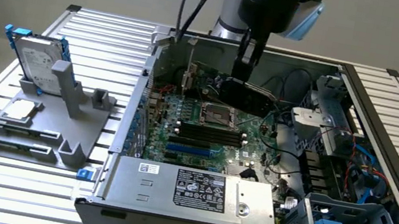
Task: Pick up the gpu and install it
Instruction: 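Insert the gpu into the slot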
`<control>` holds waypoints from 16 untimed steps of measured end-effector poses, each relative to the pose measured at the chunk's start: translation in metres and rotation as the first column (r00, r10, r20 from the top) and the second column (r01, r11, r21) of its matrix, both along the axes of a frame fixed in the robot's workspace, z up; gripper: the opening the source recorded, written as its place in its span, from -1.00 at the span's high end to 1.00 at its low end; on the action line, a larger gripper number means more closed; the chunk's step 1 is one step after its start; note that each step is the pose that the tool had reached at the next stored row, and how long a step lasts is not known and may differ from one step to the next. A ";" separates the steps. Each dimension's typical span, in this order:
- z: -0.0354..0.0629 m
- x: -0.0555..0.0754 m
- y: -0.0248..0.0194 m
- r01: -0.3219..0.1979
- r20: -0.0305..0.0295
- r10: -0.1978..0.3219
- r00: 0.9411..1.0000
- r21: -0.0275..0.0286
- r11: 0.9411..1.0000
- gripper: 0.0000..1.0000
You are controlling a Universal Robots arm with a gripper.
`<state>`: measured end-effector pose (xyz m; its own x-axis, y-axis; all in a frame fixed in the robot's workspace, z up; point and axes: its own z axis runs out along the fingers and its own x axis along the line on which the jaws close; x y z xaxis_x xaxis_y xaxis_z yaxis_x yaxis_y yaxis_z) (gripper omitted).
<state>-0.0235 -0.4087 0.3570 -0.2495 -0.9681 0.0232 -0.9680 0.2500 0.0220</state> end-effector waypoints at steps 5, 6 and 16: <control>-0.0019 0.000 0.0000 -0.091 0.003 0.091 0.996 0.000 0.996 0.47; -0.0024 0.000 0.0000 -0.109 0.005 0.109 0.994 0.000 0.994 0.47; -0.0081 -0.001 0.0000 -0.266 0.030 0.266 0.964 -0.006 0.964 0.47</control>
